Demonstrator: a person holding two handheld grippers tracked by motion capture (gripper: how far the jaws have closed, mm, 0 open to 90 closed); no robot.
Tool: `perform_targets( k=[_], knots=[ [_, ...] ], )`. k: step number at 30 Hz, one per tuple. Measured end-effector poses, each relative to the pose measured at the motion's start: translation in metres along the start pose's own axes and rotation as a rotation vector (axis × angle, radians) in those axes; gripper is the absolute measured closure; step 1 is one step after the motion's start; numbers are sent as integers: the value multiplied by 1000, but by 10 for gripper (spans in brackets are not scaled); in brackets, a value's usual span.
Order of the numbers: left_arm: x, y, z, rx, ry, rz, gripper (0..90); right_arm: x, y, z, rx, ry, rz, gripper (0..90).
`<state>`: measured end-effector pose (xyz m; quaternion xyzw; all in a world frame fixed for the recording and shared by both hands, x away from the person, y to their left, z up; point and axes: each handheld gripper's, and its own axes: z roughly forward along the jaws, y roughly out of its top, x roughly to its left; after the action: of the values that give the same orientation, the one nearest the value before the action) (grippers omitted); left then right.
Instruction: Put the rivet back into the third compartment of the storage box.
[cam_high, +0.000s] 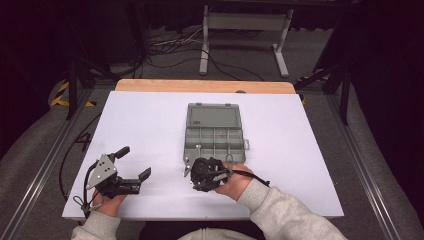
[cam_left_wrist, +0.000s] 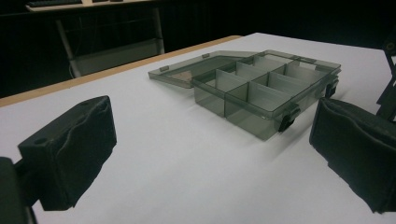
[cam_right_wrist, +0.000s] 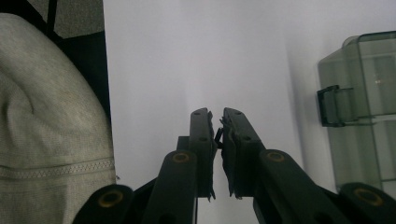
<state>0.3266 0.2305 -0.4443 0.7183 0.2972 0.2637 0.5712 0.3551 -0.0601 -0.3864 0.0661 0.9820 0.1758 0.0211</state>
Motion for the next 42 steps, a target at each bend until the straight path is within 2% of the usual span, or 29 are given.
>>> perform_targets(
  k=[17, 23, 33, 42],
  knots=[
    [0, 0, 0, 2, 0, 0, 11, -11, 10, -34, -53, -46, -8, 825],
    [0, 0, 0, 4, 0, 0, 11, -24, 10, -46, -83, -65, 19, 825],
    [1, 0, 0, 3, 0, -1, 11, -42, 14, -61, -94, -104, 38, 825],
    [1, 0, 0, 6, -1, 2, 11, -61, 12, -66, -97, -131, 89, 825]
  ],
)
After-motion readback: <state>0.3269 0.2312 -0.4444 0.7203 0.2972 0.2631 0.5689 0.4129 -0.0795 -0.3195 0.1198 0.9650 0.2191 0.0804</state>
